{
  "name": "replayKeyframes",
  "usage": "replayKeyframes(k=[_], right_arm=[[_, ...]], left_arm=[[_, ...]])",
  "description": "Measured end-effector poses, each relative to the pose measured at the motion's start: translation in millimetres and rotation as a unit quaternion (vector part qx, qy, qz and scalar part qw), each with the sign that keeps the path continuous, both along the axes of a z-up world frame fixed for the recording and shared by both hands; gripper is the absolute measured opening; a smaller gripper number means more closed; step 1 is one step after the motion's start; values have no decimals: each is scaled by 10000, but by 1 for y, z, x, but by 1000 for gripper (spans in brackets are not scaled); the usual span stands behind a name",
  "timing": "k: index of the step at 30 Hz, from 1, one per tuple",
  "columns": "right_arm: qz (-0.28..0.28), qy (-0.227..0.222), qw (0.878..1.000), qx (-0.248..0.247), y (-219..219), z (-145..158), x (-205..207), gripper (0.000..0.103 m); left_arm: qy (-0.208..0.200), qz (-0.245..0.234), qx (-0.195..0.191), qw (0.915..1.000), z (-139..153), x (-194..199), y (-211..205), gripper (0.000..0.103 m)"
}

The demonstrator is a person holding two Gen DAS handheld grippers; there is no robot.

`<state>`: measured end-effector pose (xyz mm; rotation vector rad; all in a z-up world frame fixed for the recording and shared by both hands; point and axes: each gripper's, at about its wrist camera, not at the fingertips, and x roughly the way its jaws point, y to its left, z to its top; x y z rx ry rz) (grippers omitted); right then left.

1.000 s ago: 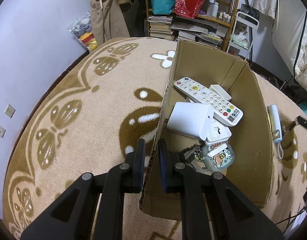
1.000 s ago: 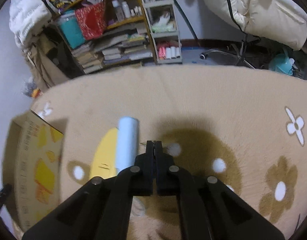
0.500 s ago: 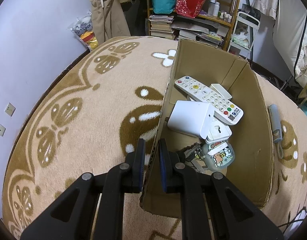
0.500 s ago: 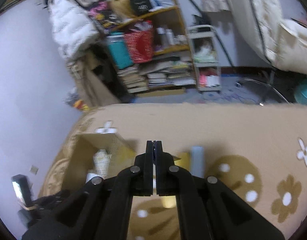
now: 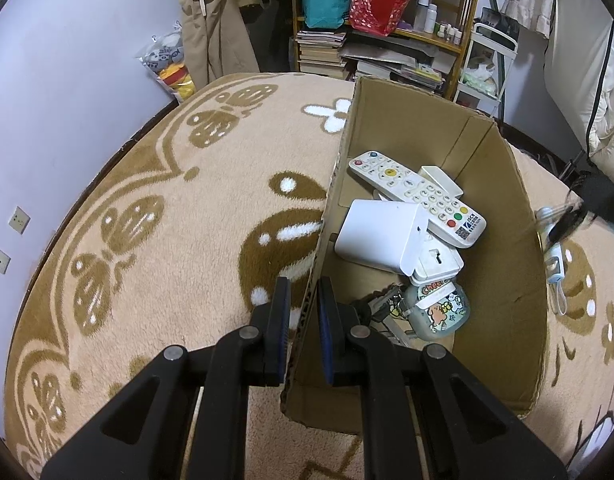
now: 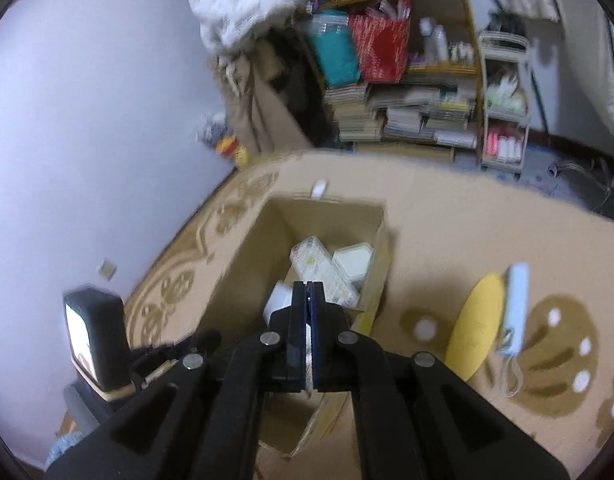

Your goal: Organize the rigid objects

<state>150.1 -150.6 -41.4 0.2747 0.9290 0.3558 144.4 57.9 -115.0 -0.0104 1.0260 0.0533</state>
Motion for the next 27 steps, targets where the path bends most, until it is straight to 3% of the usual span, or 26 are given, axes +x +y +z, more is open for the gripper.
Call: replayKeyframes(k=[8,15,22,25,27], right_arm=[[342,242,9989,-212,25,-19,-7,4],[305,-82,9995,71,27,-5,-9,4],[422,484,9967,493,35,-30,3,5],[488,330,9974,407,33,-30,1,15],[404,232,9988,152,30,-30,-2,40]], left_arm=[[11,-7,-62,10000,-1,2,0,12],[20,-14,-59,10000,-1,2,0,12],[30,-15,-70,10000,-2,2,-1,12],[42,-7,-80,10000,-1,2,-1,12],[51,-6,-109,9999,-1,2,0,12]])
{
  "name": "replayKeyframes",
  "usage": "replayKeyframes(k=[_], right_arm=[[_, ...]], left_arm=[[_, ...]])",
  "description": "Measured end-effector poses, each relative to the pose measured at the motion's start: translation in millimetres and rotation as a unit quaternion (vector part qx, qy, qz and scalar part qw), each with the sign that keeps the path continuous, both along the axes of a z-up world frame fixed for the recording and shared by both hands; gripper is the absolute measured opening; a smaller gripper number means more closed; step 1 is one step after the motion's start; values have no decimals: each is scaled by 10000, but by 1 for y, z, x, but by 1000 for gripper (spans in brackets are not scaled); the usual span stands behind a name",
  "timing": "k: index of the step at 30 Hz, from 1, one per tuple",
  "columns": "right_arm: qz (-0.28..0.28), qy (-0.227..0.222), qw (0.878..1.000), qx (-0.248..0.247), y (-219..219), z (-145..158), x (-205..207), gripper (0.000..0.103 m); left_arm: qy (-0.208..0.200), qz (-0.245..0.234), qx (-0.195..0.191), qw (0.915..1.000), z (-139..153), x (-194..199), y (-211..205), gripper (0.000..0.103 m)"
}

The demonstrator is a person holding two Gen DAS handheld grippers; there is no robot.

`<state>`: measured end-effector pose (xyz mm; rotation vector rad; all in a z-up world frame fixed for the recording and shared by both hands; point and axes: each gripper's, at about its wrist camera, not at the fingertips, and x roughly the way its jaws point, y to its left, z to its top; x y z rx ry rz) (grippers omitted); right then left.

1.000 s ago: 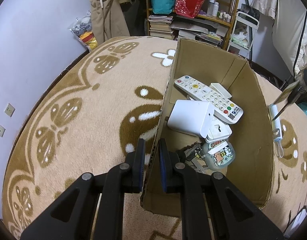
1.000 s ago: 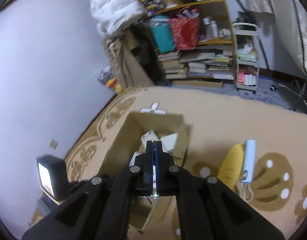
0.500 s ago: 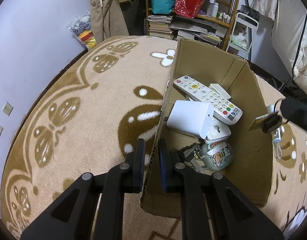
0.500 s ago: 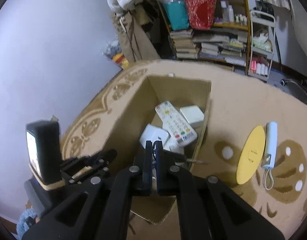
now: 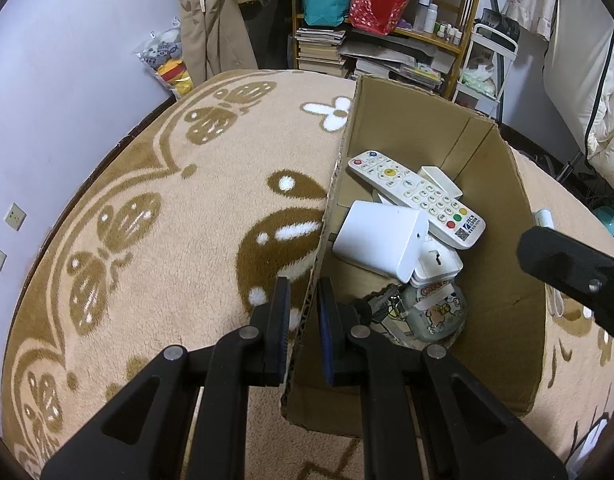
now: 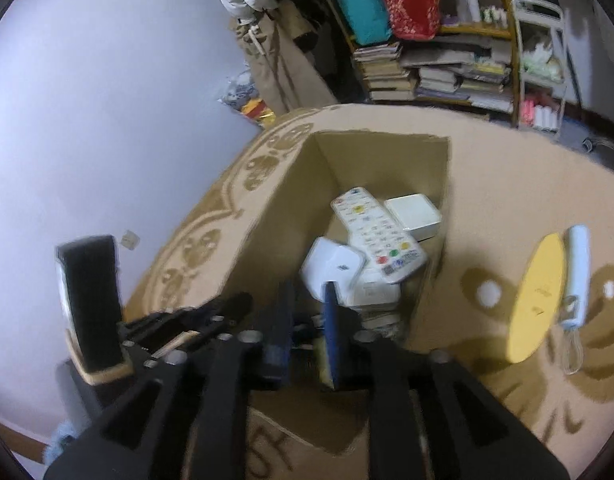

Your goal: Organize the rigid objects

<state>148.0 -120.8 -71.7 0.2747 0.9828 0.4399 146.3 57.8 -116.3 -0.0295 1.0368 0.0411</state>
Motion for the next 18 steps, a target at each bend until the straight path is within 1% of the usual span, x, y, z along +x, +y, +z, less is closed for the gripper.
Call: replayKeyframes(k=[1,2,3,4,6,7,9,10,12,15,18], right_arm=[[-50,-59,10000,-45,-2,1,-2,46],[-100,-121,9999,-50,-5,2,-3,54],[-177,-185,9997,-30,-11,4,-4,60],[-269,-207,9994,-55,-15,5,-4,63],[-473,-156,9987,-73,-26,7,-1,73],[-560,-135,9983,-73,-31,7,1,74],[-788,-118,9968,-82,-43,8,6,86],[-894,-115,9959,-83,-49,9,8,90],[-1153,-108,9932,-102,-64,8,14,102],[-1488,-303,9884,-44,-89,4,20,103],[-1750,-181,9839,-320,-109,-10,31,103]], left_arm=[[2,1,-10,10000,0,0,0,12],[5,2,-24,10000,0,0,1,12],[7,0,-35,10000,0,0,2,12],[12,1,-36,10000,0,0,2,12],[13,0,-38,10000,1,-1,2,12],[10,-2,-29,10000,1,0,3,12],[11,-5,-26,10000,1,0,3,12],[9,-9,-24,10000,1,0,3,13],[17,4,-15,10000,1,0,3,13],[20,13,-27,10000,2,0,3,13],[26,15,-25,10000,2,0,3,13]])
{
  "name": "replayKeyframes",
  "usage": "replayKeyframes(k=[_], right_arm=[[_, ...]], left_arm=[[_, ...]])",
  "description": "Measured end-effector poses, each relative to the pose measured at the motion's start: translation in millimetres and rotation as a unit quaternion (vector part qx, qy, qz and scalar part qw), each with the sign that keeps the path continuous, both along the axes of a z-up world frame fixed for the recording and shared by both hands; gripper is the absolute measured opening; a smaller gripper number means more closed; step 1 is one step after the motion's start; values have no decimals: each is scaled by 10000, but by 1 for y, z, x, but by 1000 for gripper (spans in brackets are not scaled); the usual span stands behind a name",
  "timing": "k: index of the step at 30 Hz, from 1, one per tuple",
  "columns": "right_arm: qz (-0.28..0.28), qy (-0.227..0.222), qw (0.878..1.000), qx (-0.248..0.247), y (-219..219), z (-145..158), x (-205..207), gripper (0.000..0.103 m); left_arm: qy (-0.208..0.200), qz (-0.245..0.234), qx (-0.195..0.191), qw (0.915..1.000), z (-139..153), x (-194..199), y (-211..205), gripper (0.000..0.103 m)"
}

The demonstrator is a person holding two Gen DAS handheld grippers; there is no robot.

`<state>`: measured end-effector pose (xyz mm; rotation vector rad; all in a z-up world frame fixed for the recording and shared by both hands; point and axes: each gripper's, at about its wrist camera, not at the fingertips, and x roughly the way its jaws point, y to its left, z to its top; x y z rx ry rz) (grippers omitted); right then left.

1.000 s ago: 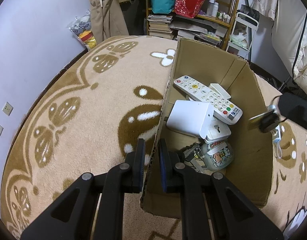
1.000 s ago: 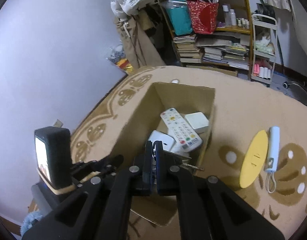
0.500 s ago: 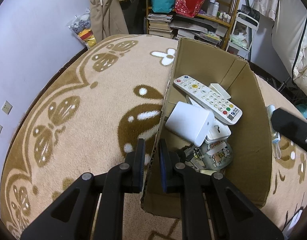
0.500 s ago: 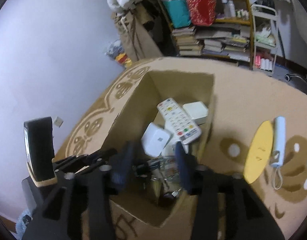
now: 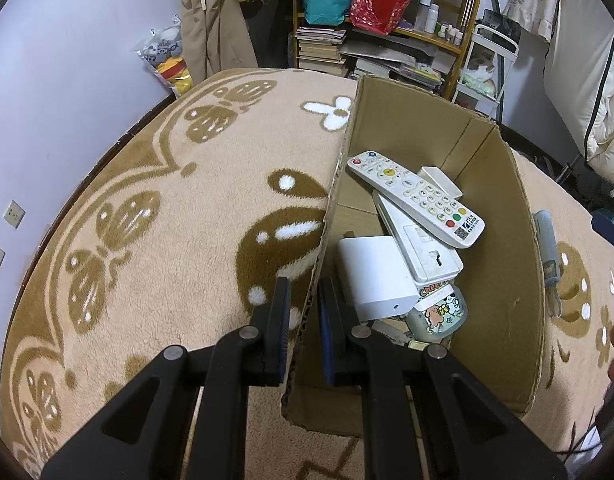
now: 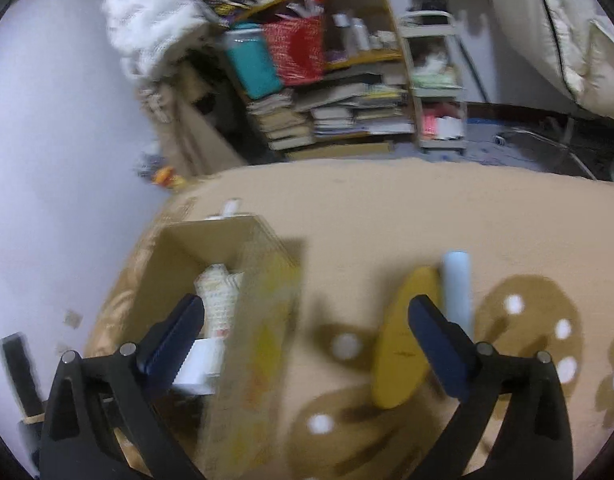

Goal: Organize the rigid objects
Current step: 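Return the right tool and grasp the blue power bank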

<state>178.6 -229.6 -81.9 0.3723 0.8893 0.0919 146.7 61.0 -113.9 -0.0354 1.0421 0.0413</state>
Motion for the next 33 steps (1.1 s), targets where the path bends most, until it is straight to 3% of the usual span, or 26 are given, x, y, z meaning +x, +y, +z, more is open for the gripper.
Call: replayKeyframes(k=[10,15,19,25,28,33], right_arm=[[-891,346,9915,-883,-54,-53,15,101],[-973,736,9892,-814,-70,-82,17,73],[-967,841,9856,-1103,-72,-91,19,66],[-1048,1044,9848,-911,-80,-102,21,50],[-916,1022,9863,-915,-75,-106,22,31],[-930,1013,9855,-993,-70,-106,22,29]], left_arm=[[-7,0,14,10000,0,0,0,13],[17,23,-39,10000,0,1,1,13],[8,8,4,10000,1,1,2,13],[13,4,19,10000,-1,3,1,13],[8,-2,26,10000,-1,3,1,13],[11,6,17,10000,-1,3,1,13]])
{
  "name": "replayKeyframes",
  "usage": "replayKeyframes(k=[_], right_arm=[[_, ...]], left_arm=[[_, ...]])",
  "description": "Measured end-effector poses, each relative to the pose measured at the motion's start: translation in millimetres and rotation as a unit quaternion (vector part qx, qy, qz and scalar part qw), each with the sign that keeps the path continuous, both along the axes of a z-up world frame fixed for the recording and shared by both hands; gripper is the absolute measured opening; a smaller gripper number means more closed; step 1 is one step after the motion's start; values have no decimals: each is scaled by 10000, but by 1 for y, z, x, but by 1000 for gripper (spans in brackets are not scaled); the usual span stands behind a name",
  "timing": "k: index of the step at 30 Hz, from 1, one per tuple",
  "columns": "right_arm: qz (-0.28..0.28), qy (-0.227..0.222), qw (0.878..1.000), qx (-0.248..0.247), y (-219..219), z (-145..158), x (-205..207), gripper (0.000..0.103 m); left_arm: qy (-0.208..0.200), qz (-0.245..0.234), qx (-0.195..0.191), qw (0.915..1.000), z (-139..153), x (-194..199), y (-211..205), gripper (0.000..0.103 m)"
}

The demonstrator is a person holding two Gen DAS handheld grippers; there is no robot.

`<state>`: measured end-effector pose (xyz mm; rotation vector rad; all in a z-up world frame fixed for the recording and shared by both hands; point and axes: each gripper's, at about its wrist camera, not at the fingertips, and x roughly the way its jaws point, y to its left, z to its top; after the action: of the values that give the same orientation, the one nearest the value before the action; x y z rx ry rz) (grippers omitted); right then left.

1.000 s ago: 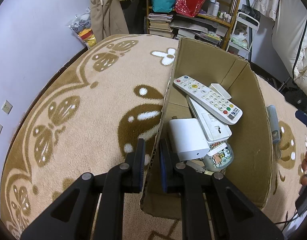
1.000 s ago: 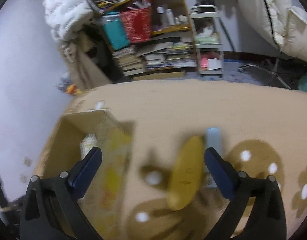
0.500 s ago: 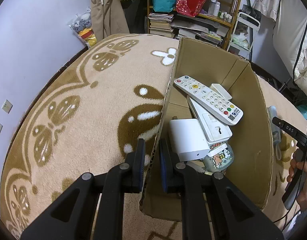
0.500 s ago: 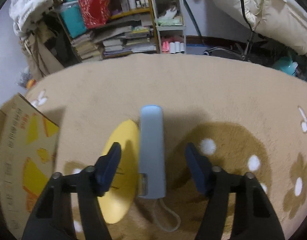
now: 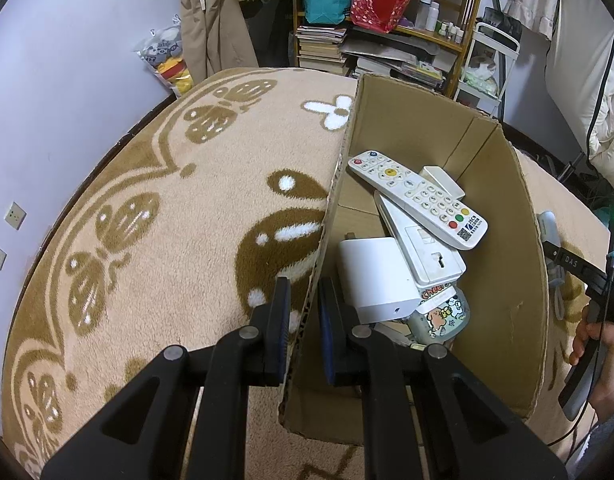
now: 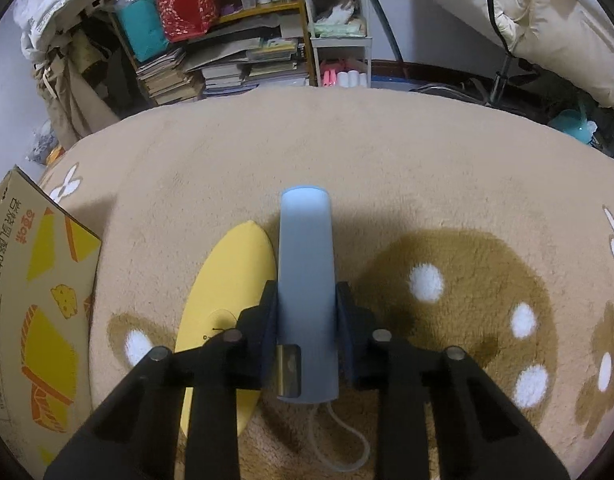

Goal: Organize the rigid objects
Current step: 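Carry the blue power bank with the right tool into the box and release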

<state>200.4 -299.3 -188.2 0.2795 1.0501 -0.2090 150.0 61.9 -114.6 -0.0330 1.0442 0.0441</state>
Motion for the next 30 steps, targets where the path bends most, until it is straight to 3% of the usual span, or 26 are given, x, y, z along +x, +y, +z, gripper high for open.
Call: replayKeyframes(k=[6,14,30], right_arm=[[33,-118,9999,-115,7,10,-8,29],[367,-646,9972,-85,24,54,-19,29],[1239,-1670,9775,356,93,138,-34,29]], left_arm=[[-3,-9,25,10000,0,0,0,13],[2,-3,21,10000,-2,1,-2,13],[0,-4,23,10000,-2,1,-2,13]])
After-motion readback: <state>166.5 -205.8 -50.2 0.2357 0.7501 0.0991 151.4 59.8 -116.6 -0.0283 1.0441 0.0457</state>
